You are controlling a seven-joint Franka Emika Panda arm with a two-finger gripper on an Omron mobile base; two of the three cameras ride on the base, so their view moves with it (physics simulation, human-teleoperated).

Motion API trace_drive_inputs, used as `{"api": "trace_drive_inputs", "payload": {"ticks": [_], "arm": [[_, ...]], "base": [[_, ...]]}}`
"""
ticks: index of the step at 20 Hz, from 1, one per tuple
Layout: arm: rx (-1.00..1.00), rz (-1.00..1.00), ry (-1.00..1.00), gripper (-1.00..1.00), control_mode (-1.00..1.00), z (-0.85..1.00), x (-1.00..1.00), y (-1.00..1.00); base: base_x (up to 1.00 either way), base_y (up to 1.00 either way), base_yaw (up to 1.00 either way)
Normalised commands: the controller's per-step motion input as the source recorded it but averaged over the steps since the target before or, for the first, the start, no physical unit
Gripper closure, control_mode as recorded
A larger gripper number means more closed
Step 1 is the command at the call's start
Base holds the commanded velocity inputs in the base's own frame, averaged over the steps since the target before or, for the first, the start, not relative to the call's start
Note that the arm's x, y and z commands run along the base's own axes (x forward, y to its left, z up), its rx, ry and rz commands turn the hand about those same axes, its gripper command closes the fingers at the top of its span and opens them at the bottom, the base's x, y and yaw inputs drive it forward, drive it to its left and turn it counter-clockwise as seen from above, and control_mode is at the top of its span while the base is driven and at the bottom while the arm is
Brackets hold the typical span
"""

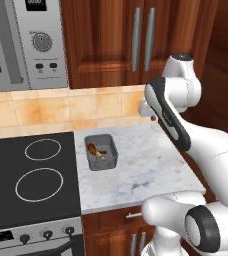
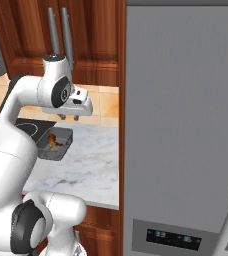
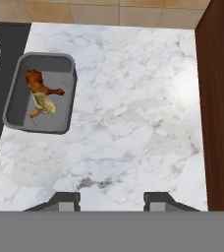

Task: Place the tupperware on the top shelf of the fridge. Make space for the tupperware among the existing items by rearranging them on the shelves if needed. Close the fridge door when finished.

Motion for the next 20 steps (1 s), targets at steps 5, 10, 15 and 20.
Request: {"api": "trace_drive_inputs", "payload": {"ticks": [5, 10, 15, 20], "arm": [[-0.01, -0.01, 0.00, -1.00, -1.00, -0.36, 0.00, 0.19], [0.00, -0.03, 0.00, -1.00, -1.00, -0.63, 0.16, 0.54], [0.00, -0.01, 0.05, -1.00, -1.00, -0.89, 0.38, 0.55], [0.00, -0.01, 0.01, -1.00, -1.00, -0.70, 0.43, 0.51]], "base": [[0.00, 0.00, 0.00], [0.00, 0.00, 0.00], [0.00, 0.00, 0.00], [0.00, 0.00, 0.00]]}}
